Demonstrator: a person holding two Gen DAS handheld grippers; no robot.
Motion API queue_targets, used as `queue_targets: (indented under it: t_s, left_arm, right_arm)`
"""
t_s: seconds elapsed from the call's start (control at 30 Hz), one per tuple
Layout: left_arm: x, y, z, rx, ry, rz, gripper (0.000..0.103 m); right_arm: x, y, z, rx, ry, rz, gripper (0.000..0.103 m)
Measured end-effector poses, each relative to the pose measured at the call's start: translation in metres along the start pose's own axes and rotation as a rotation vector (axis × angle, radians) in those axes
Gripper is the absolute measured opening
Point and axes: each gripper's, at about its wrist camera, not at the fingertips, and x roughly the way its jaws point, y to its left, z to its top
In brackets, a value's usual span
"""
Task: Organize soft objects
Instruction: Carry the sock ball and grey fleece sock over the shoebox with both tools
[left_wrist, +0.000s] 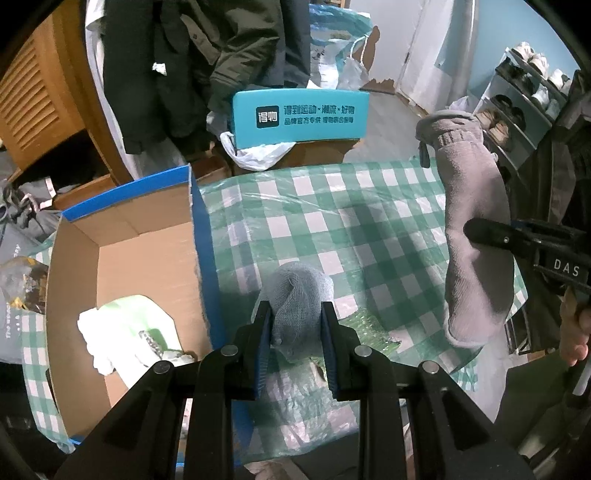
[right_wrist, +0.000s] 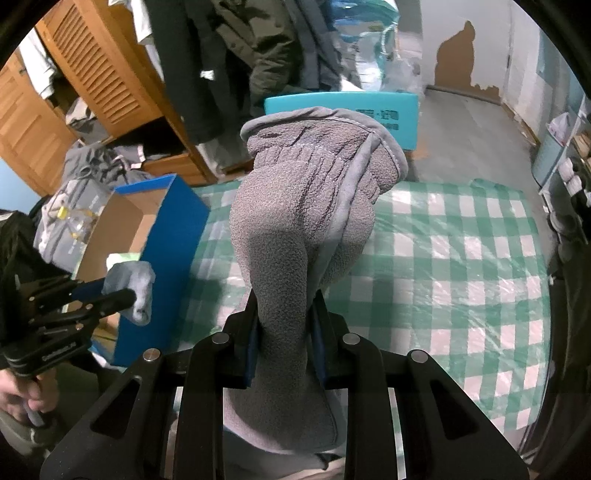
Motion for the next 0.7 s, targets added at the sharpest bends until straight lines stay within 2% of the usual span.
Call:
queue_targets:
  t_s: [0.7]
  left_arm:
    - [-0.027,0.045,-0.015,-0.067,-0.048,0.027,0.025]
  right_arm:
    - [0.014,0.063,0.013,-0.08,0.027,0.061,0.022]
